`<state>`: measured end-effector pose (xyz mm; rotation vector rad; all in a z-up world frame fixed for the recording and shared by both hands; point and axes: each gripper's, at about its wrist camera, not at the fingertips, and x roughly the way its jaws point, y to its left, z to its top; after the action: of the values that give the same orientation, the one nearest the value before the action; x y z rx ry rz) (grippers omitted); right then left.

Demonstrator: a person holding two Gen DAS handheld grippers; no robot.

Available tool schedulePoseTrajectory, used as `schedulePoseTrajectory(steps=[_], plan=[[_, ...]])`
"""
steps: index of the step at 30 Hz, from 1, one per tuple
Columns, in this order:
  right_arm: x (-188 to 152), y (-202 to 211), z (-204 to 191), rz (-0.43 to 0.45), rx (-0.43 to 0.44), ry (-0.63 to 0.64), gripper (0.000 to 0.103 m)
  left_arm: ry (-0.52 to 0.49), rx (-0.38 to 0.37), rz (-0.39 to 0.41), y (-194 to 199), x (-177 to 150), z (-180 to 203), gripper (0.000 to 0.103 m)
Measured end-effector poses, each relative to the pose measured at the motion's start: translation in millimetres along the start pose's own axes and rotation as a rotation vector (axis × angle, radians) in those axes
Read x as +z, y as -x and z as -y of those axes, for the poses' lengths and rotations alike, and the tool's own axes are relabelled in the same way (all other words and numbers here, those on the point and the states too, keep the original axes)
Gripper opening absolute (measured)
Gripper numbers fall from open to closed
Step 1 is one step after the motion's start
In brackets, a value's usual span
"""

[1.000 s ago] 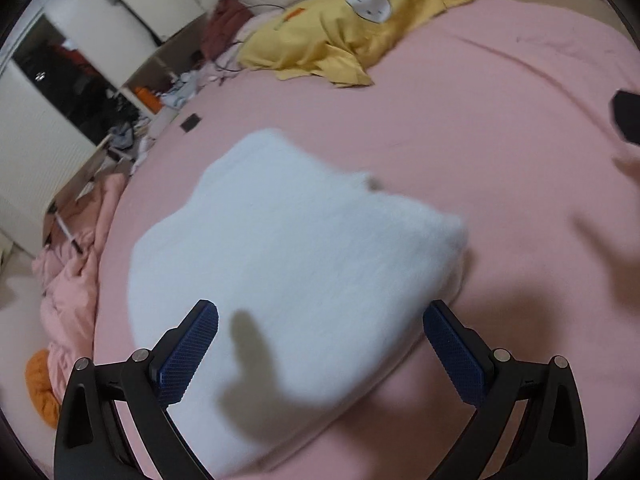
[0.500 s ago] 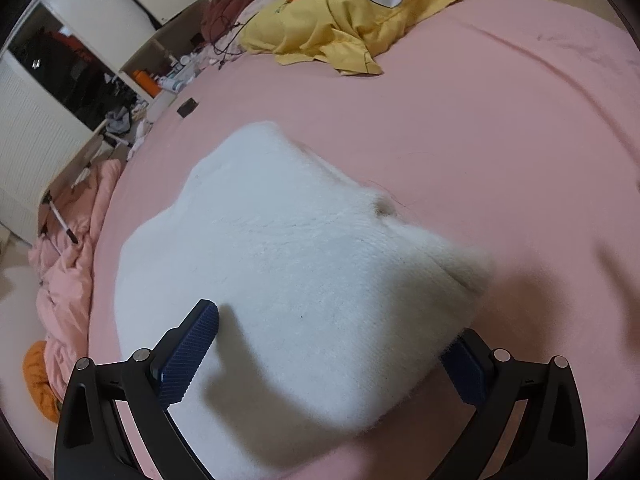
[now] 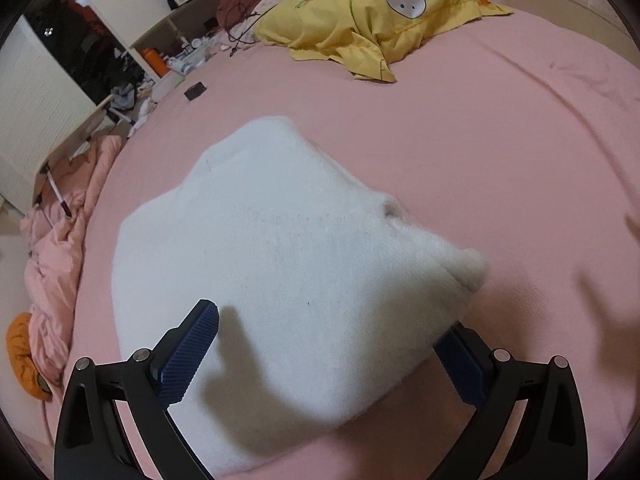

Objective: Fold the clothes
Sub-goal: 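Grasp the bundle's folded edge with the left gripper and lift to unfold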

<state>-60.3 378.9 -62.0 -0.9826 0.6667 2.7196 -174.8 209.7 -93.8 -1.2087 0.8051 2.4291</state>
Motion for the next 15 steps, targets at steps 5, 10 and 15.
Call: schedulePoseTrajectory(steps=[5, 10, 15], plan=[[1, 0, 2, -0.001, 0.003, -0.007, 0.103, 0.045, -0.014, 0.035, 9, 0, -11, 0.103], [0, -2, -1, -0.006, 0.007, 0.004, 0.103, 0.059, -0.06, 0.033, 4, 3, -20, 0.075], [-1, -3, -3, -0.007, 0.006, 0.006, 0.103, 0.115, -0.144, 0.036, 3, 3, -30, 0.018]])
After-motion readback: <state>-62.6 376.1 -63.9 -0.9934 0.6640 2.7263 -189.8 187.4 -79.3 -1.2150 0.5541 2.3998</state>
